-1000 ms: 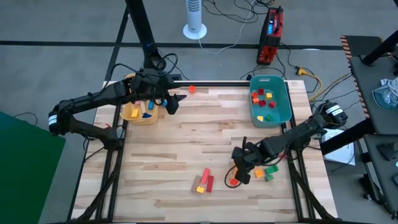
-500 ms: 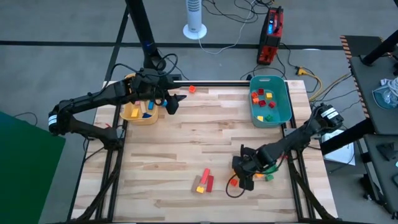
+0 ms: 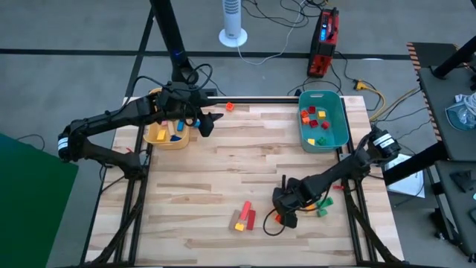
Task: Sort blocks by size
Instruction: Put the yellow game piece into the blue bin
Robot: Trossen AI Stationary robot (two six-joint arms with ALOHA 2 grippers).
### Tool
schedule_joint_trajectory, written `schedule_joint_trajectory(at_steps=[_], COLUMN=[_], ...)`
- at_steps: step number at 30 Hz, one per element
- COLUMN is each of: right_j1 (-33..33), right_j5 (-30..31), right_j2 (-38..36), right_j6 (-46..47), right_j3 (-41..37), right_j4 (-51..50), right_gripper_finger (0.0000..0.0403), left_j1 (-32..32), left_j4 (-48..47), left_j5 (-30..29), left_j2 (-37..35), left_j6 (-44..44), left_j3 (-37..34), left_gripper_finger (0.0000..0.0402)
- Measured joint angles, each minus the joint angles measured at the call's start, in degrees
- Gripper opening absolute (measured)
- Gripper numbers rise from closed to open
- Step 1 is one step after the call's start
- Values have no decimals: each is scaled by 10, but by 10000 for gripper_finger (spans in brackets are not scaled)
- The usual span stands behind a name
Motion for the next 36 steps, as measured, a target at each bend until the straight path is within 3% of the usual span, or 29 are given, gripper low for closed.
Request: schedule_joint_trajectory(at_steps=[5, 16, 21, 26, 32, 36], right_j1=[-12, -21, -48, -131, -306, -414], right_j5=[-2, -2, -18, -49, -43, 16], right_j2=[7, 27, -23, -99, -172, -186], right_j6=[-4, 6, -6, -14, -4, 18], right_j3=[0, -1, 8, 27, 51, 85], right_j4=[-2, -6, -73, -147, -160, -168], right_gripper_finger=[262, 129, 129, 129, 129, 129], left_j1=[0, 0, 0, 0, 0, 0], left_j4=[3, 5, 7, 9, 4, 3], left_j5=[0, 1, 2, 2, 3, 15], left_j2=[0, 0, 0, 1, 0, -1], left_j6=[0, -15, -16, -11, -51, -78], left_j3=[0, 0, 0, 0, 0, 0], left_gripper_finger=[251, 251, 251, 251, 251, 251])
